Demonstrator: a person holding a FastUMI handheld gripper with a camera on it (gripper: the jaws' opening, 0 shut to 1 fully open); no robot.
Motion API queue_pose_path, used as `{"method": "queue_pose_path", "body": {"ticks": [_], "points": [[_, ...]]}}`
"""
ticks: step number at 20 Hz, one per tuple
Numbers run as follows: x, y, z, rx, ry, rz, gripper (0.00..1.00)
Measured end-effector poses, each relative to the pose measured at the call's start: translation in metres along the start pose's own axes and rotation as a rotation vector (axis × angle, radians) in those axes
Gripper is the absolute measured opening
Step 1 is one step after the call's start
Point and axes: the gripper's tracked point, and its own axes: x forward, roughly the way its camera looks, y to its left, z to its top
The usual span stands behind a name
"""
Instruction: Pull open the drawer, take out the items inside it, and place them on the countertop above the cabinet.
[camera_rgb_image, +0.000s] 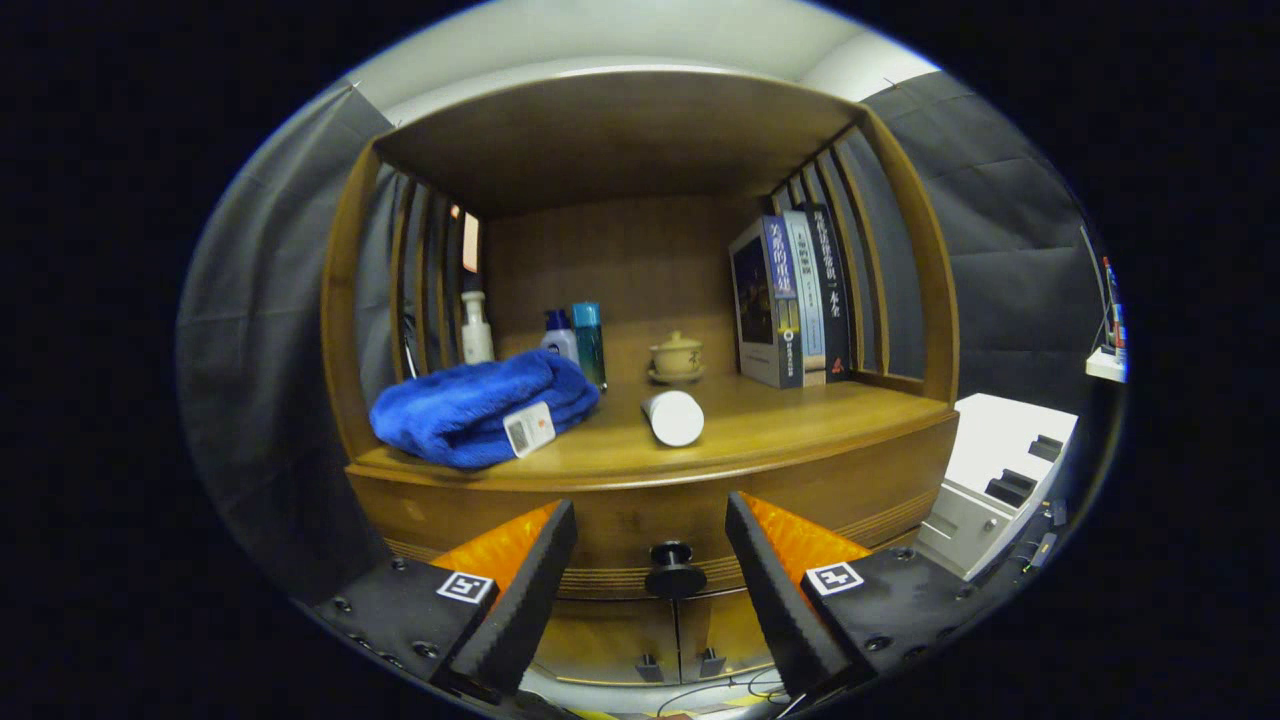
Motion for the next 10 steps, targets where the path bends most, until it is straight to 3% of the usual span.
{"method": "queue_pose_path", "body": {"ticks": [2, 3, 10], "points": [[-0.019, 0.004, 0.025, -0.023, -0.033, 0.018, 0.98], [-0.057, -0.029, 0.015, -0.05, -0.044, 0.025, 0.98], [-0.122, -0.043, 0.085, -0.112, -0.114, 0.048, 0.97]]}}
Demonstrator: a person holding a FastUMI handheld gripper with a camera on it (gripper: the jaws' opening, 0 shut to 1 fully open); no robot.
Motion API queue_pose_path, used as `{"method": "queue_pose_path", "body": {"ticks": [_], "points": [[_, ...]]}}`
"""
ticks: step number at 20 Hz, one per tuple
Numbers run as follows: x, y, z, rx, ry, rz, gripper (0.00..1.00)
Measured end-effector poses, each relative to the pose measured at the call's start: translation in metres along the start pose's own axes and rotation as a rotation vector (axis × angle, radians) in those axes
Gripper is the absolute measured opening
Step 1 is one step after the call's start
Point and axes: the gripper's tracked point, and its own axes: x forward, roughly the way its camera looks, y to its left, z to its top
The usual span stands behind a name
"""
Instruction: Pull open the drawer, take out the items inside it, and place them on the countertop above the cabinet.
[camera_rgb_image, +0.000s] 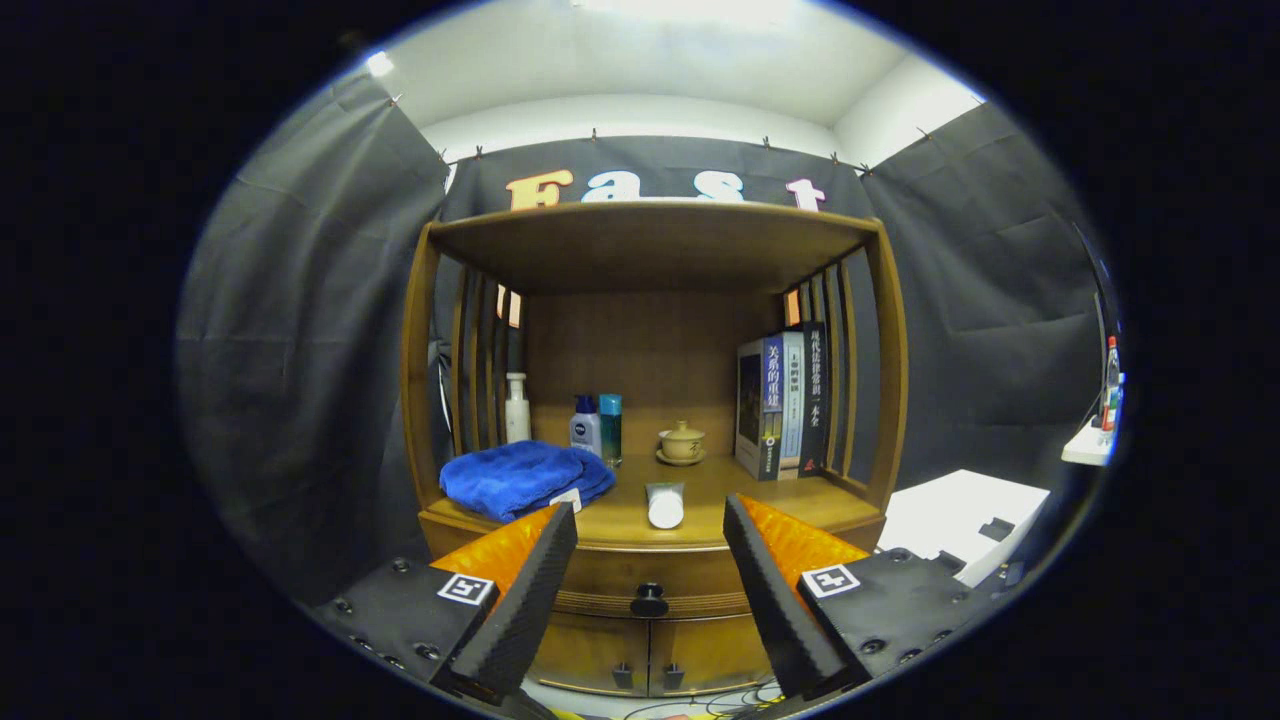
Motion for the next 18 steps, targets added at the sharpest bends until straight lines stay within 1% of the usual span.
{"method": "queue_pose_path", "body": {"ticks": [4, 9, 18], "points": [[-0.022, -0.018, 0.036, -0.005, -0.047, -0.012, 0.96], [-0.04, -0.04, 0.064, -0.043, -0.102, -0.044, 0.96], [-0.042, -0.048, 0.06, -0.012, -0.101, -0.034, 0.96]]}}
